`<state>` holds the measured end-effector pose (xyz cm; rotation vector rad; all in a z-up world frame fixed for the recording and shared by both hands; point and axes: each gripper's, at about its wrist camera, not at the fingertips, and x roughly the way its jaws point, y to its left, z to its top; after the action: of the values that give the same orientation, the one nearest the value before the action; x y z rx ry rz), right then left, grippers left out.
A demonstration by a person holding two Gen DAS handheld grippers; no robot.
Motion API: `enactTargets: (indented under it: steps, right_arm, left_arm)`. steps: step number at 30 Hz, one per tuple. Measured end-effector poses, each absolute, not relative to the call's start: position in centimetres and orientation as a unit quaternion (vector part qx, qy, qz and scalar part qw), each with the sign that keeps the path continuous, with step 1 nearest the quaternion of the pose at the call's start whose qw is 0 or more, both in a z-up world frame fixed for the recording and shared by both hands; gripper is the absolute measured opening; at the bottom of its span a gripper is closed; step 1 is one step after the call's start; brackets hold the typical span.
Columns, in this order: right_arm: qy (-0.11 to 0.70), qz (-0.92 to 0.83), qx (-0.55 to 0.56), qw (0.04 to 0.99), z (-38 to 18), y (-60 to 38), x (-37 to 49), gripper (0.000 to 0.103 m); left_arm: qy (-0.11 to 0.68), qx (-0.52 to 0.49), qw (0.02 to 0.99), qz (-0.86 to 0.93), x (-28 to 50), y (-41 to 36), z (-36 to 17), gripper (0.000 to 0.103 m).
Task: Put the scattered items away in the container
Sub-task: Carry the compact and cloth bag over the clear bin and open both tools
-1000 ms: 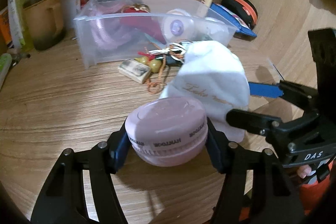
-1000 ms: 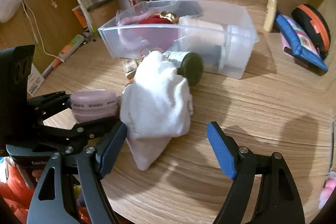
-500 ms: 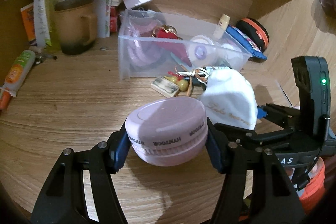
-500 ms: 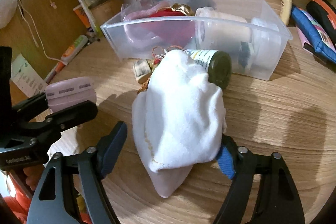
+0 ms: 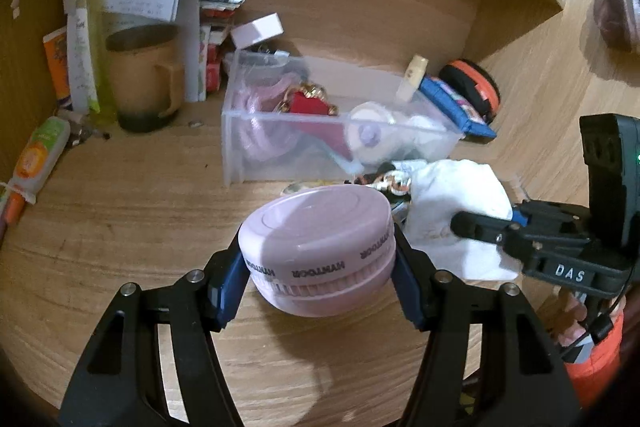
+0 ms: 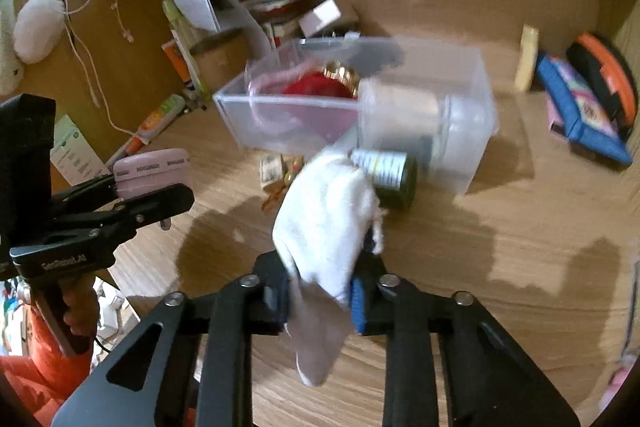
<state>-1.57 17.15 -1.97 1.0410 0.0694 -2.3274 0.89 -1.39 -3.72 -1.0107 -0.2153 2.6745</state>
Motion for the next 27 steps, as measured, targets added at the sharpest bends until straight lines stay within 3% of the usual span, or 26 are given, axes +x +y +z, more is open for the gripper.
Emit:
enactTargets:
  steps: [27]
  right_arm:
    - [0.056, -0.928, 0.259, 0.261, 5.9, 16.6, -3.8, 0.017]
  left_arm:
    - [-0.091, -0.276, 0.112, 0.95, -2.0, -3.0, 2.6, 0.063]
